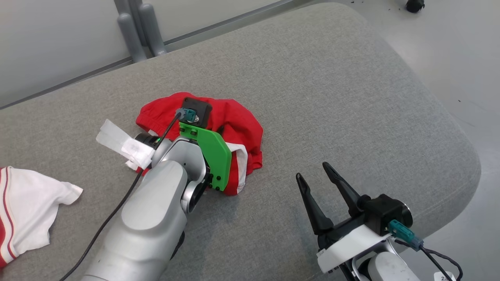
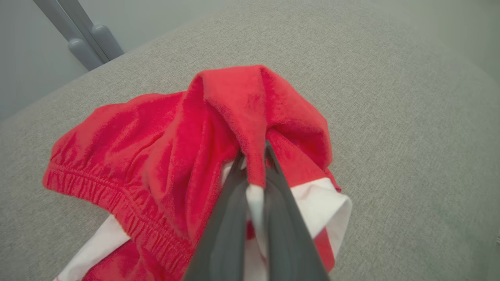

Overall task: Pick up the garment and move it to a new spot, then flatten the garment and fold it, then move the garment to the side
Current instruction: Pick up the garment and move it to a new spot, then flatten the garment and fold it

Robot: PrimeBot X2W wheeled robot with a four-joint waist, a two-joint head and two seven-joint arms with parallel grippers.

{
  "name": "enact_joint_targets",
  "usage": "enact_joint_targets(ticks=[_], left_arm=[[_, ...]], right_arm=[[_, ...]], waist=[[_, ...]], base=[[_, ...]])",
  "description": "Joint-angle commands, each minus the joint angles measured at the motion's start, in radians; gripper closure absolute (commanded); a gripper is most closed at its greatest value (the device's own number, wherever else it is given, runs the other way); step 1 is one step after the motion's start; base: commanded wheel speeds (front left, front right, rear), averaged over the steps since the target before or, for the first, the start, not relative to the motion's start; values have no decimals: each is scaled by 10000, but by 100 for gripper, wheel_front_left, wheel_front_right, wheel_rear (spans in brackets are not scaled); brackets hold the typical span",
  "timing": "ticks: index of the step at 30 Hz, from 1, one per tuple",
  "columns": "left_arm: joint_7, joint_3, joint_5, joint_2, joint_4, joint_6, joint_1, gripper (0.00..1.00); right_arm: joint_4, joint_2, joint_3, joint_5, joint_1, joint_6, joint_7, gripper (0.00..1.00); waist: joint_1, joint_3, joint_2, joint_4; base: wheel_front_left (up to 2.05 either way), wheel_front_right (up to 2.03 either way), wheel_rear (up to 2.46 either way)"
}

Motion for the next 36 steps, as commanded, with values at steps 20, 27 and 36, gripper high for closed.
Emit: enact_joint_targets(ticks=[20,27,36], left_arm=[[-1591,458,-1075,618,-3902,496,2431,0],[-2283,1040,-1201,1252,-4908,1138,4070,0],[-1929,867,-1760,806,-4024,1035,4120,0]], right_arm=[[394,-55,-463,-540,472,1,-32,0],[262,-60,-1210,-885,659,1,-32,0],[1492,-148,-1037,-1126,-173,1,-32,0]], waist=[[0,-686,120,1503],[0,-771,120,2015],[0,-428,120,2238]], base=[[0,0,0],[0,0,0],[0,0,0]])
